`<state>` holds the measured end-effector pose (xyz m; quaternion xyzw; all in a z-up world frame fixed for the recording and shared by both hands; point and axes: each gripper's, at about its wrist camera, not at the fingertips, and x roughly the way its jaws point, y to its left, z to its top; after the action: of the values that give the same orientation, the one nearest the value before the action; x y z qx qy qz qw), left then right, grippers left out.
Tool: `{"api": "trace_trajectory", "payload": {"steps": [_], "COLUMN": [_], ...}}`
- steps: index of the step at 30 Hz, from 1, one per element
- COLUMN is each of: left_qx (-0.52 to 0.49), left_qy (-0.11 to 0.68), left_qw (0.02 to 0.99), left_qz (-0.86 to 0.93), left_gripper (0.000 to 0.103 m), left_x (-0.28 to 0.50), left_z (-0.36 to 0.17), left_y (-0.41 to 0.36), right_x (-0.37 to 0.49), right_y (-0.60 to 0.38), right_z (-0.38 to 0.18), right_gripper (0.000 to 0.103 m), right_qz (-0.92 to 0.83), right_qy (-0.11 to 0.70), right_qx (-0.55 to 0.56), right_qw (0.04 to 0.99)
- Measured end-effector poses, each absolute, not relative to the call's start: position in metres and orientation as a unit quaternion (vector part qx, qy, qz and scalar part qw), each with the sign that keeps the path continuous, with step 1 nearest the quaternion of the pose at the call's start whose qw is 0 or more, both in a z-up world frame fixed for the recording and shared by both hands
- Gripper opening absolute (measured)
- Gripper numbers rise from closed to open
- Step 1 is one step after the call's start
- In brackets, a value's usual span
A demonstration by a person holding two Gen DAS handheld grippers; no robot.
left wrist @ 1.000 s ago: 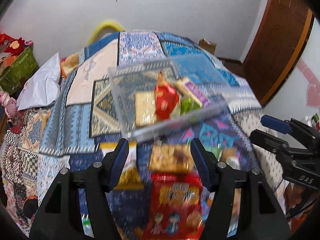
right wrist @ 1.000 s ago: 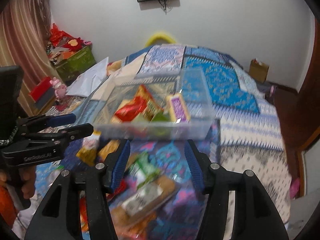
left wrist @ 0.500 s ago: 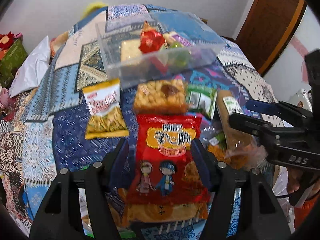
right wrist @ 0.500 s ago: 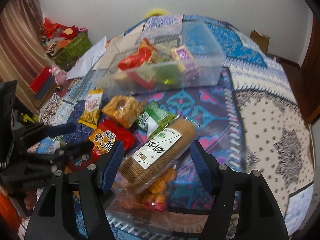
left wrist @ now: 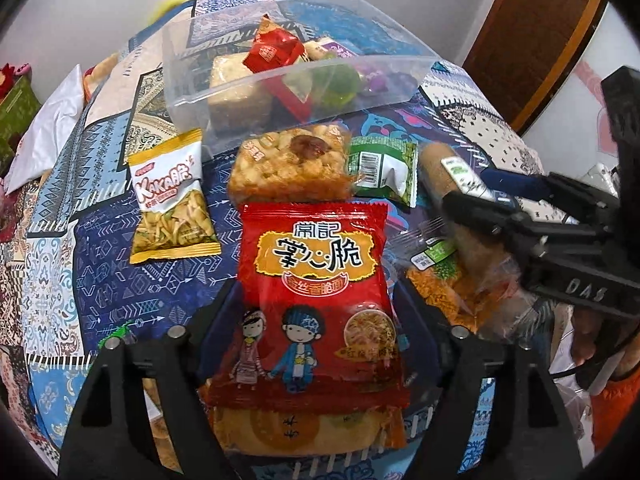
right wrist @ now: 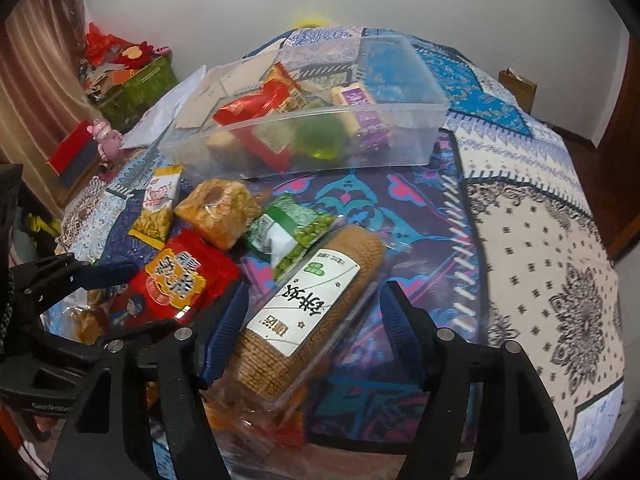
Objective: Organize snacks
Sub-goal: 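Grasp the large red printed snack bag with the left tool while the right grasps the biscuit roll, then carry both snacks over the clear box and release them inside with both tools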
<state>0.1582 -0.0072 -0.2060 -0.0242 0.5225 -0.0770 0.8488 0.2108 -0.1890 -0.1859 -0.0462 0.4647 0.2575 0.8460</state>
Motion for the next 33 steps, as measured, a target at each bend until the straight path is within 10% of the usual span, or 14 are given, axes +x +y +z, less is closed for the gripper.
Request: {"api": "trace_trajectory", "payload": {"steps": [6,33], "left_qx": [0.002,-0.062], "left_qy": [0.523,0.433], "left_qw": [0.849,0.897], "left_qz": [-0.068,-0.057], "left_gripper": [0.081,0.066], "left_x": [0.164,0.16], "left_z": [-0.215,-0.153], "left_y": [-0.015,0.014], "right_x": [0.213,0.205], "right_y": [-0.204,-0.218], "right_z": [-0.191,-0.163], "right_gripper": [0.041,0.031], "right_qz": [0.233,0.231], "right_qy": [0.468,0.422], "right_qx": [-0.076,-0.029], "right_qw": [0.849,0.876]}}
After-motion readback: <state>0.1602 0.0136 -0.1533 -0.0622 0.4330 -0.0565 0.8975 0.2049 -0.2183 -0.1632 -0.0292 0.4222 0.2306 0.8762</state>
